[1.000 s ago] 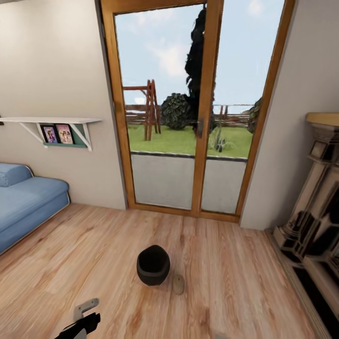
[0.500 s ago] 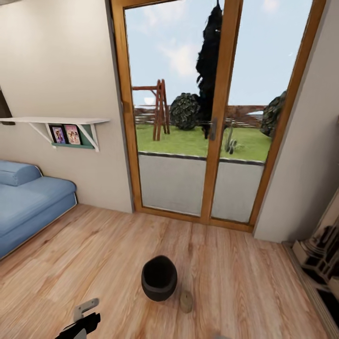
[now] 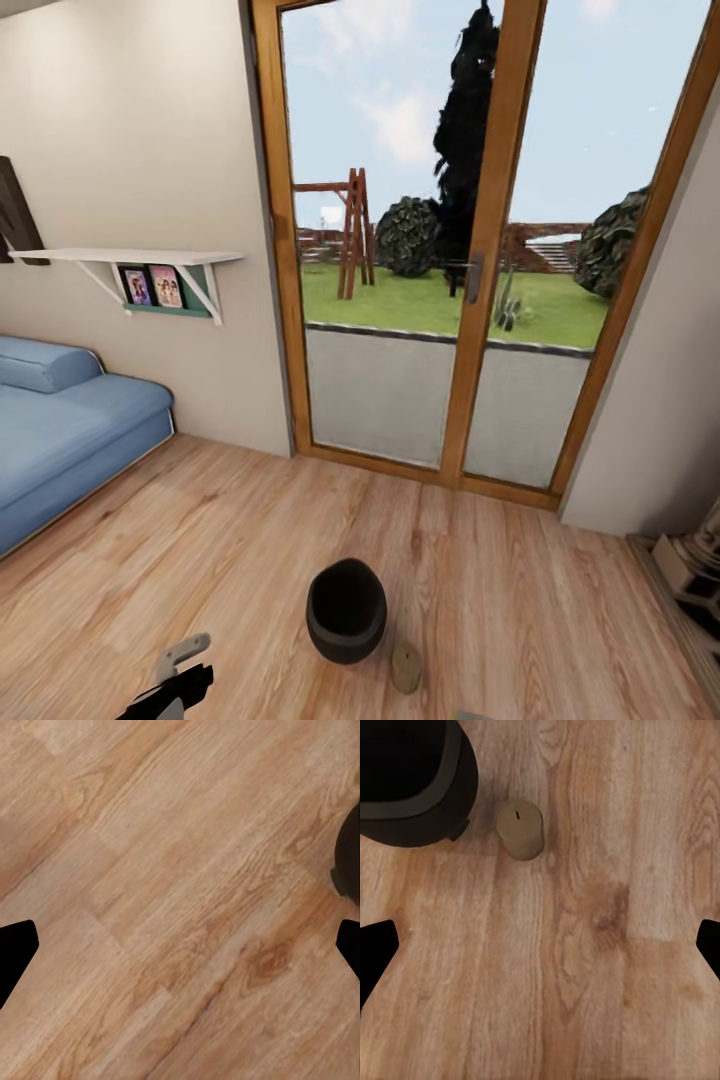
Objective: Place each of the two pumpkins and all three candles from the living room inside a cabinet in the living room (use any cabinet), then make sure every cabinet is closed, and position the cauldron so it is next to a table in the living room.
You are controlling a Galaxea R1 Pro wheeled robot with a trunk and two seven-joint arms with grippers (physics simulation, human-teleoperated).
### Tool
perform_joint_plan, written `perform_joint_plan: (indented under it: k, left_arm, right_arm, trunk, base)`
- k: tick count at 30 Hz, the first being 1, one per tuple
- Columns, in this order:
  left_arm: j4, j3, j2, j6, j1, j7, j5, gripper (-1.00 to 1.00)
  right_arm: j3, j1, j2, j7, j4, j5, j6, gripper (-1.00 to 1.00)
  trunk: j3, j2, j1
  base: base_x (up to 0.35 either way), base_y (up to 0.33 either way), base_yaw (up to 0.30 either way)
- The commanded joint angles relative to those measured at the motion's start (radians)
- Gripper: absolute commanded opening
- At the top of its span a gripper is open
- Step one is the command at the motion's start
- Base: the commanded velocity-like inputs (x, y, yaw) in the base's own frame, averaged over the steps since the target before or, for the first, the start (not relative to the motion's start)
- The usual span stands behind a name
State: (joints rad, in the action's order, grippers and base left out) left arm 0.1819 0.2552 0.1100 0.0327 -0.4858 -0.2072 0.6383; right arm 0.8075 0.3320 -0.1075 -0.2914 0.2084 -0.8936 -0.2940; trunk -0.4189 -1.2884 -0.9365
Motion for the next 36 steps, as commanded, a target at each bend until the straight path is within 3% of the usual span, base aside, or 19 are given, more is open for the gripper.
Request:
perform_joint_plan:
  k: [1,19,28,36]
  left_arm:
    - [0.001,0.009,0.000,0.003,0.000,-0.004,0.009,1.00]
    - [0.001,0.008,0.000,0.003,0.000,-0.004,0.009,1.00]
    - [0.013,0.006,0.002,0.001,0.000,-0.011,0.014,1.00]
    - [0.016,-0.002,0.006,-0.016,0.000,-0.005,0.023,1.00]
  right_arm:
    - [0.009,0.001,0.000,-0.005,0.000,-0.008,-0.004,1.00]
    - [0.009,0.001,0.000,-0.005,0.000,-0.008,-0.004,1.00]
    - [0.009,0.001,0.000,-0.005,0.000,-0.008,-0.004,1.00]
    - [0.007,0.001,0.002,-0.005,0.002,-0.011,0.001,1.00]
  trunk:
    - [-0.001,-0.001,0.000]
    - [-0.001,-0.001,0.000]
    - [-0.001,-0.001,0.000]
    - [-0.026,-0.057,-0.031]
  base:
    - [0.237,-0.005,0.002]
    - [0.199,0.019,0.000]
    - [0.028,0.000,0.000]
    - [0.000,0.000,0.000]
